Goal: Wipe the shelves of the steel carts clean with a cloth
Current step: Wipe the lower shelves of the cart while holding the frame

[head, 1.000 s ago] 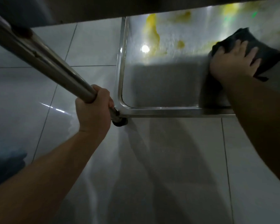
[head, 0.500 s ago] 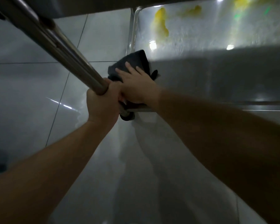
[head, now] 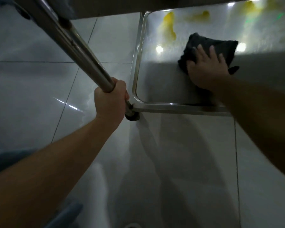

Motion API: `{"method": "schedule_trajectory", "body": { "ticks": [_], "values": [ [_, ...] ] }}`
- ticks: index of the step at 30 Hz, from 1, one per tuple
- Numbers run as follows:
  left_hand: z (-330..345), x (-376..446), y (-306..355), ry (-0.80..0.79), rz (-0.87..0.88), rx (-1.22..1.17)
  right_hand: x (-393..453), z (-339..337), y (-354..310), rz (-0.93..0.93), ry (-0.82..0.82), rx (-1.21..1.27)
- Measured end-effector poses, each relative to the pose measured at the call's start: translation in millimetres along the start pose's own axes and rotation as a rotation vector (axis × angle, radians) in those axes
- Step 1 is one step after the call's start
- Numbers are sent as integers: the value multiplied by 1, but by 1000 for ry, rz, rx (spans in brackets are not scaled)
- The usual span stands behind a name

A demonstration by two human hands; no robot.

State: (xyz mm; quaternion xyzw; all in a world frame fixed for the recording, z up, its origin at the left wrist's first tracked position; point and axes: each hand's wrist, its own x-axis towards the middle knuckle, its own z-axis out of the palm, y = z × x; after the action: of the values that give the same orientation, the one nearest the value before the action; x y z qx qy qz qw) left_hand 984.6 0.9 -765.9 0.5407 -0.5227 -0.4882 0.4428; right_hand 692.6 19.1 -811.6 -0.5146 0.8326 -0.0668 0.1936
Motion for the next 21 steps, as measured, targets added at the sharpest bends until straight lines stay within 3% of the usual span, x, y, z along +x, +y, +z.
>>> {"method": "schedule_trajectory", "body": {
  "ticks": [2, 5, 9, 14, 19, 21],
  "values": [
    [-1, 1, 1, -1, 2, 14, 1, 8, -46, -63, -6, 7],
    [-2, -1, 1, 6, 14, 39, -24, 26, -109, -389, -80, -182],
    [-7, -1, 2, -34, -6, 39, -63, 43, -116, -637, -90, -255],
    [-11, -3, -4, -22, -28, 150, -80, 38, -67, -579, -120, -111],
    [-30, -23, -45, -129, 87, 684, -91, 27, 0, -537, -88, -161],
    [-34, -30, -59, -290, -34, 939, -95, 22, 27, -525, -81, -183]
  ]
}}
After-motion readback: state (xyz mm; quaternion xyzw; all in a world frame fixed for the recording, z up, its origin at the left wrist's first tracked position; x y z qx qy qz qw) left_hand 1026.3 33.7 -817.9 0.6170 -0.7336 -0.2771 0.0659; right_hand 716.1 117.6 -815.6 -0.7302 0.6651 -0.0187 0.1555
